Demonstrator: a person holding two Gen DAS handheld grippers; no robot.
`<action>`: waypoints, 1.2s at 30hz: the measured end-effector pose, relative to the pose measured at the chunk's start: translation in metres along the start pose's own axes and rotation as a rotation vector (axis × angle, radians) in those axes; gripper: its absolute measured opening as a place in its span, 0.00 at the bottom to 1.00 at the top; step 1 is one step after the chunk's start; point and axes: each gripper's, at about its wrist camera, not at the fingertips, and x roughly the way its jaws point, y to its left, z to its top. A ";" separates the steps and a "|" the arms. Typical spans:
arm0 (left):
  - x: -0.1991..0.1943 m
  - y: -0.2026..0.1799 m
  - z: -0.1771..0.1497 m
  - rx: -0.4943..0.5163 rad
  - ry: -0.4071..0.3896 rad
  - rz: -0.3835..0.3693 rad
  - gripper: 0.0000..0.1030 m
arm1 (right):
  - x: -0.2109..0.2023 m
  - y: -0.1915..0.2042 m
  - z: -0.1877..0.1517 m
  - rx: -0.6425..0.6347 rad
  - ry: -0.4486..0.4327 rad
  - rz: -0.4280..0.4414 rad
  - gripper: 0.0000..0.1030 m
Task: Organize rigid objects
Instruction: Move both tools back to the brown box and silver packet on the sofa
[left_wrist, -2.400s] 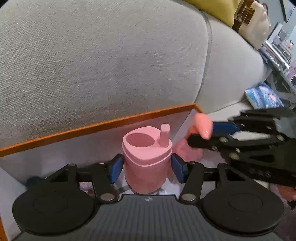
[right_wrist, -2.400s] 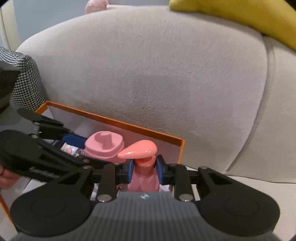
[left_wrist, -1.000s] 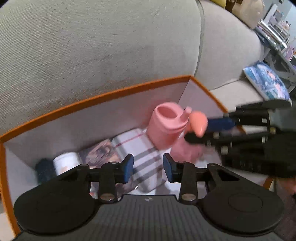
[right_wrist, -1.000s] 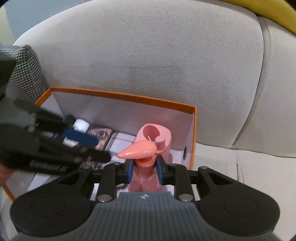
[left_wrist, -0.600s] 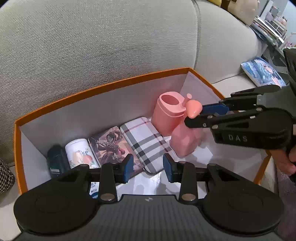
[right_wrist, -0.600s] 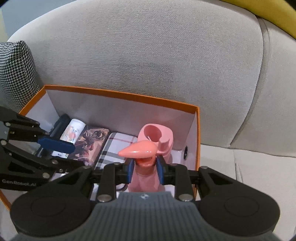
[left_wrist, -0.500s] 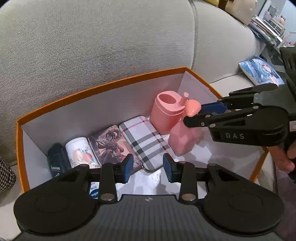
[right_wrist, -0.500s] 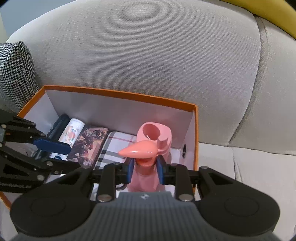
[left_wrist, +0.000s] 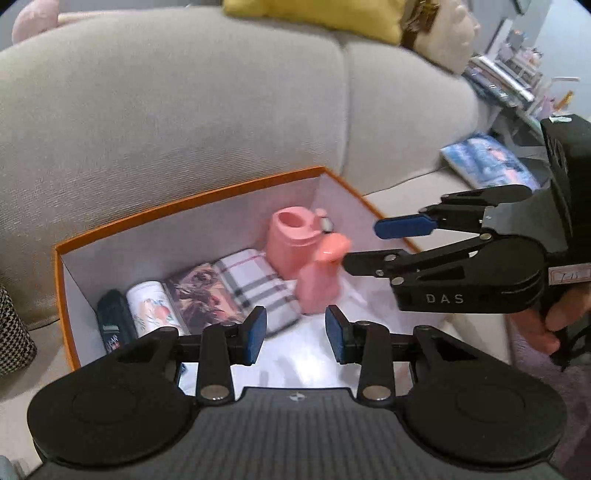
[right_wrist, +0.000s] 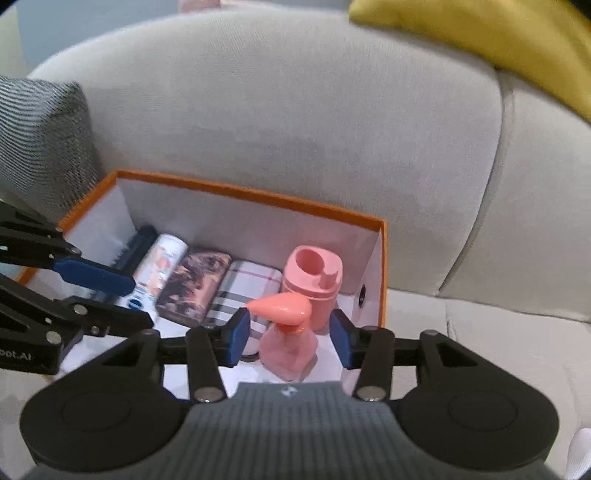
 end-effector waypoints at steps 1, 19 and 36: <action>-0.006 -0.004 -0.003 -0.001 0.001 -0.007 0.41 | -0.009 0.002 -0.002 -0.001 -0.017 0.002 0.49; -0.040 -0.054 -0.096 0.006 0.183 -0.001 0.41 | -0.076 0.045 -0.128 0.264 0.128 0.133 0.52; -0.064 -0.066 -0.187 0.077 0.326 0.066 0.44 | -0.070 0.163 -0.161 -0.411 0.303 0.114 0.77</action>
